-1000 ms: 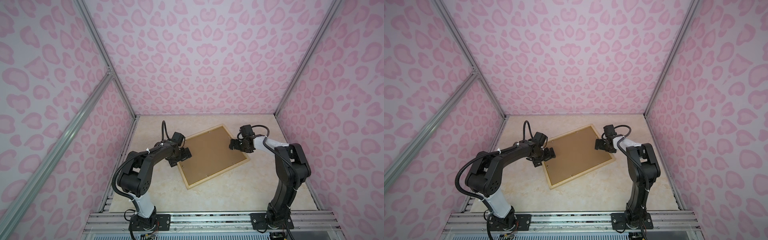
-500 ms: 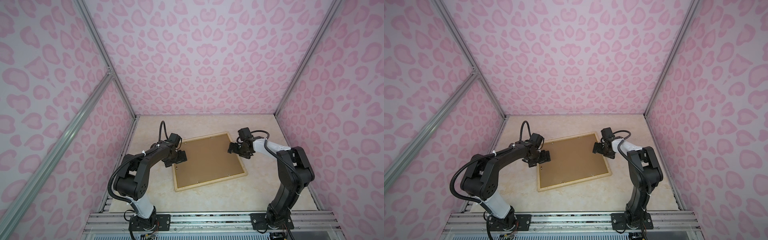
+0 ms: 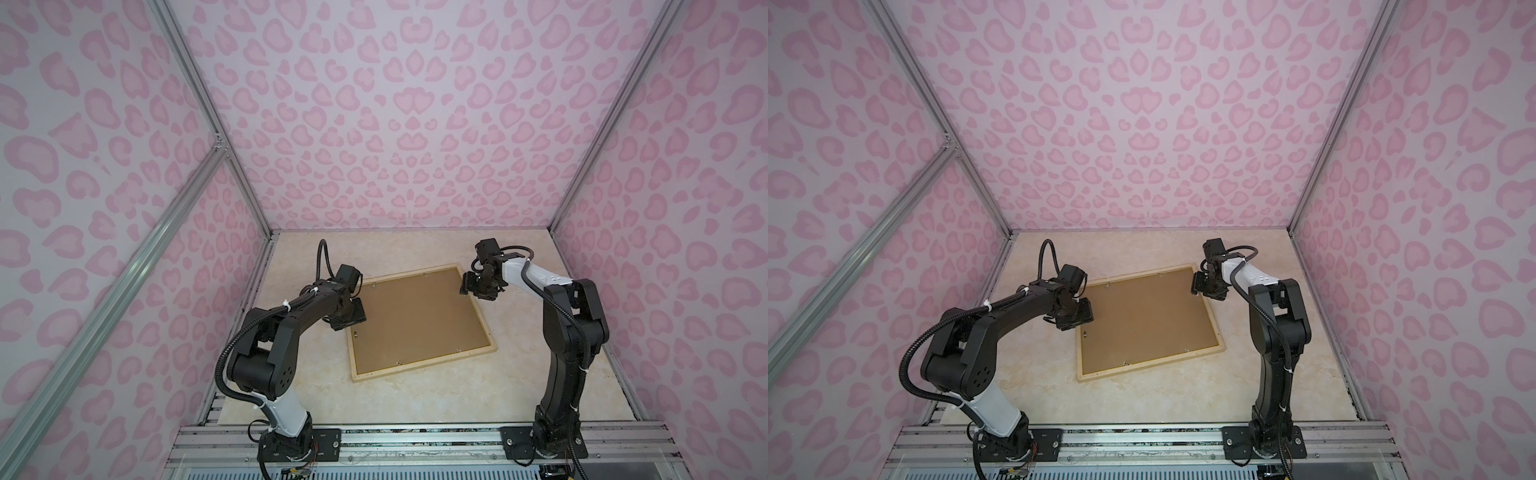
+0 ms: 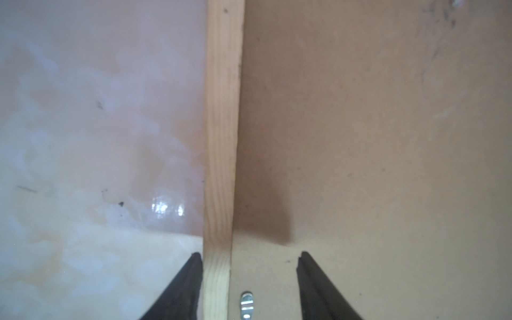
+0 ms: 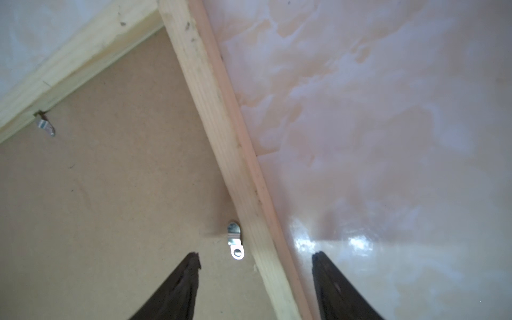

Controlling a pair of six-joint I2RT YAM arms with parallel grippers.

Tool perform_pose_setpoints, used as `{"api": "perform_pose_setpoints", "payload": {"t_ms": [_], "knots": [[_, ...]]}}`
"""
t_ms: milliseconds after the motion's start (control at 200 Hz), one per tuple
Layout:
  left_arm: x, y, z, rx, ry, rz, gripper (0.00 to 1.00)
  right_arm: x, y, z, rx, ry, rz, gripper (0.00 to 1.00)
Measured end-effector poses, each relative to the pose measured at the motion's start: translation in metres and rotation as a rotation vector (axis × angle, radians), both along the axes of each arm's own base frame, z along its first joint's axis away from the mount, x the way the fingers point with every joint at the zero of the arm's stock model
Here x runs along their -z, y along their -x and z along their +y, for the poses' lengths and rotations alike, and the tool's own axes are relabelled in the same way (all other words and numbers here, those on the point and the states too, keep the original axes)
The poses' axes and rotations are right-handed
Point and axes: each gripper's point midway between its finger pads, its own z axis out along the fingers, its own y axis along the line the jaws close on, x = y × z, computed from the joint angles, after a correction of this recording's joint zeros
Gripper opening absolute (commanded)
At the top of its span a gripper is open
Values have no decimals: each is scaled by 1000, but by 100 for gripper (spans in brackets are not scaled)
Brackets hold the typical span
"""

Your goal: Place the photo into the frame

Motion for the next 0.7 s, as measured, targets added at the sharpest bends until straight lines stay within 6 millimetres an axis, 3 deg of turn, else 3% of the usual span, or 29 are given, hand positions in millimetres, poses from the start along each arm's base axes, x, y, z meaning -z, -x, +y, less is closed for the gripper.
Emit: {"api": "perform_pose_setpoints", "payload": {"t_ms": [340, 580, 700], "knots": [[10, -6, 11, -34, -50, 13, 17, 5, 1, -8, -13, 41, 27, 60], [10, -7, 14, -20, -60, 10, 11, 13, 2, -16, -8, 62, 49, 57], [11, -7, 14, -15, -63, 15, 10, 14, 0, -17, -10, 57, 52, 50]]}}
